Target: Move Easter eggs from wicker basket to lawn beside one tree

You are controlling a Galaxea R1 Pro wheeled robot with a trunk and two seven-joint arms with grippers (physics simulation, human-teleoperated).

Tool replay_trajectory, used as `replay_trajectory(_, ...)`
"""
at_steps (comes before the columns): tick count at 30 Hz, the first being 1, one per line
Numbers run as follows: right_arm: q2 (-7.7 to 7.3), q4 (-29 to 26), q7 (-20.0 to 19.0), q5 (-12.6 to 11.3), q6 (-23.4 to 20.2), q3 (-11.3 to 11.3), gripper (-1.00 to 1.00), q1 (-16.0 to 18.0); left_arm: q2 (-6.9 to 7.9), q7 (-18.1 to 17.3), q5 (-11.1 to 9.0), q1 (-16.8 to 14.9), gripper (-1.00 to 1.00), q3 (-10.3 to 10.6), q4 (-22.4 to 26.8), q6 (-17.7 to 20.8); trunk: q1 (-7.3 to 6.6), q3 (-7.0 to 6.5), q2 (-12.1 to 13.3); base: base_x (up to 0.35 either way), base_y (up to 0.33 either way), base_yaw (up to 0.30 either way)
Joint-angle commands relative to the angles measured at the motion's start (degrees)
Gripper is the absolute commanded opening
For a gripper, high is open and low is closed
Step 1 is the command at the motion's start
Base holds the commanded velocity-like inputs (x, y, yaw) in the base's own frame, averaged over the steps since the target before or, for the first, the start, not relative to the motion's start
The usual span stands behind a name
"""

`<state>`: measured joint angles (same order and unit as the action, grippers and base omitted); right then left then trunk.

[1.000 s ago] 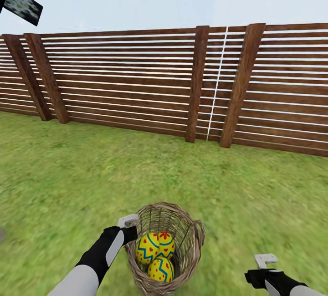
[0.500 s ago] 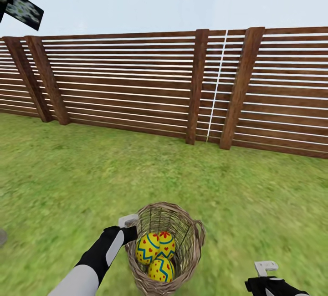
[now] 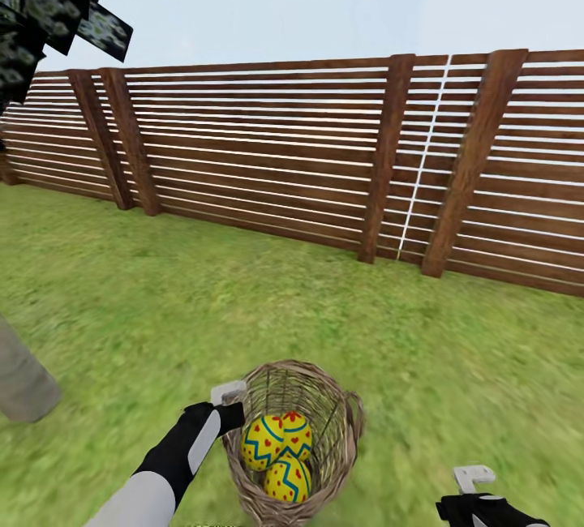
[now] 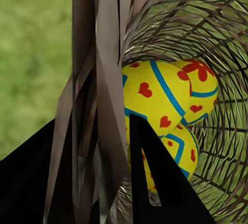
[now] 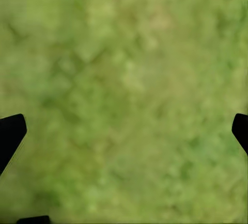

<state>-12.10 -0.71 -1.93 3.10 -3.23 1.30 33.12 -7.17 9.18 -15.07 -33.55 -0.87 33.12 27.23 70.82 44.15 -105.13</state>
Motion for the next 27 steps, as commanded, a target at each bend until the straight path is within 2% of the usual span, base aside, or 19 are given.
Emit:
replay_trajectory(1,-0.03,-0.08,-0.19,0.33,-0.28,0.1,1.0,0.01,-0.04,0.34,-0.83,-0.03,-1.0,-0.1,0.13,0.2,-0.23,-0.11,0.39,0.0,0.0,0.284)
replay_trajectory(4,-0.03,-0.08,-0.19,0.33,-0.28,0.1,1.0,0.01,-0.04,0.35,-0.83,-0.03,-1.0,-0.18,0.25,0.11,-0.89,-0.56,1.59,0.0,0.0,0.284)
replay_trajectory(16,0.04,0.51,-0.17,0.45,-0.28,0.1,1.0,-0.37,0.02,0.36,-0.92,-0.03,-1.0,-0.23,0.45,0.02,-0.89,-0.22,1.59,0.0,0.0,0.284)
replay_trajectory(17,0.45,0.73,-0.17,0.61,-0.28,0.16,1.0,-1.76,0.01,0.35,-0.92,-0.03,-1.0,-0.23,0.45,0.02,-0.89,-0.19,1.59,0.0,0.0,0.284)
replay_trajectory(18,2.63,0.79,-0.17,0.73,-0.28,0.19,1.0,-4.5,-0.01,0.33,-0.92,-0.03,-1.0,-0.2,0.45,0.02,-0.89,-0.16,1.59,0.0,0.0,0.284)
replay_trajectory(20,4.88,0.83,-0.17,1.56,0.46,0.19,1.0,-8.4,-0.04,0.37,-0.92,-0.03,-1.0,-0.19,0.45,0.02,-0.89,-0.09,1.59,0.0,0.0,0.28)
replay_trajectory(21,6.39,0.88,-0.12,2.0,2.63,0.19,1.0,-12.08,-0.03,0.37,-0.92,-0.03,-1.0,-0.23,0.45,0.02,-0.89,-0.05,1.59,0.0,0.0,0.276)
replay_trajectory(25,6.98,2.93,-0.09,1.7,4.31,0.14,1.0,-16.47,-0.04,0.38,-0.92,-0.03,-1.0,-0.28,0.42,0.02,-0.89,-0.01,1.59,0.0,0.0,0.287)
replay_trajectory(27,6.99,3.41,-0.09,1.72,5.34,0.17,1.0,-17.31,-0.04,0.39,-0.91,-0.03,-1.0,-0.28,0.4,0.02,-0.89,-0.01,1.59,0.0,0.0,0.292)
